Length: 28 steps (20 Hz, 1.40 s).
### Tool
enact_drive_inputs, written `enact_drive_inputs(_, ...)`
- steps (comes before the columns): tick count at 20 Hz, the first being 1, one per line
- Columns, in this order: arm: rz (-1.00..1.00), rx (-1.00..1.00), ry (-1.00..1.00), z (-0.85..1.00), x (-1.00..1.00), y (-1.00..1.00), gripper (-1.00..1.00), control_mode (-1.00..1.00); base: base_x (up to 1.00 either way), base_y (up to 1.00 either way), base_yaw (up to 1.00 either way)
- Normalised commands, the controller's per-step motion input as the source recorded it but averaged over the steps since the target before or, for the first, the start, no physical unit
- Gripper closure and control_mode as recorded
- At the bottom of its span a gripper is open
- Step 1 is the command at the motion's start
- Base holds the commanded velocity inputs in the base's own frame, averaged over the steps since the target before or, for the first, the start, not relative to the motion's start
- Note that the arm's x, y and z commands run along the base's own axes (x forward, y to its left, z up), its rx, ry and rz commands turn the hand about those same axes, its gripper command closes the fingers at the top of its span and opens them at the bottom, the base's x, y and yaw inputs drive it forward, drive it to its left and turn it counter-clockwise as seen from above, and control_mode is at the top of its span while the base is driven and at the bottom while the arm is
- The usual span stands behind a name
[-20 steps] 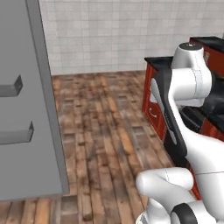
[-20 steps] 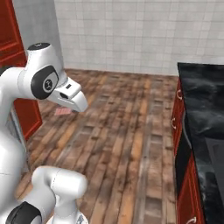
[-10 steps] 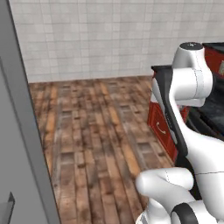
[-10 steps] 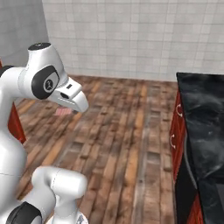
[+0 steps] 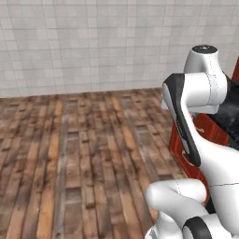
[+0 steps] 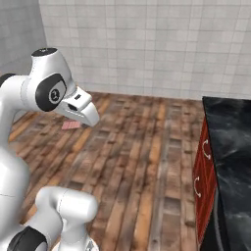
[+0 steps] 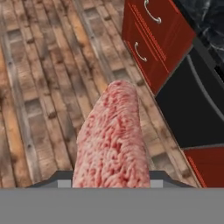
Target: Take the cheese, steak, and cucumber from the fridge and place them on the plate on the dining counter to create an appetizer plate.
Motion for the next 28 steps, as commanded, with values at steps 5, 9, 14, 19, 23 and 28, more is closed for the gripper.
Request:
enact_drive_inputs(5,0.0,0.0,0.0,0.0,0.0,0.0,1.0,1.0,1.0,-0.13,0.0)
enact_drive_inputs(9,0.0,0.0,0.0,0.0,0.0,0.0,1.0,1.0,1.0,-0.01,-0.03)
enact_drive_inputs(14,0.0,0.0,0.0,0.0,0.0,0.0,1.0,1.0,1.0,0.0,-0.11)
enact_drive_inputs(19,0.0,0.0,0.0,0.0,0.0,0.0,1.0,1.0,1.0,0.0,-0.28)
enact_drive_inputs(23,0.0,0.0,0.0,0.0,0.0,0.0,1.0,1.0,1.0,0.06,-0.48)
enact_drive_inputs(28,0.0,0.0,0.0,0.0,0.0,0.0,1.0,1.0,0.76,0.14,-0.61)
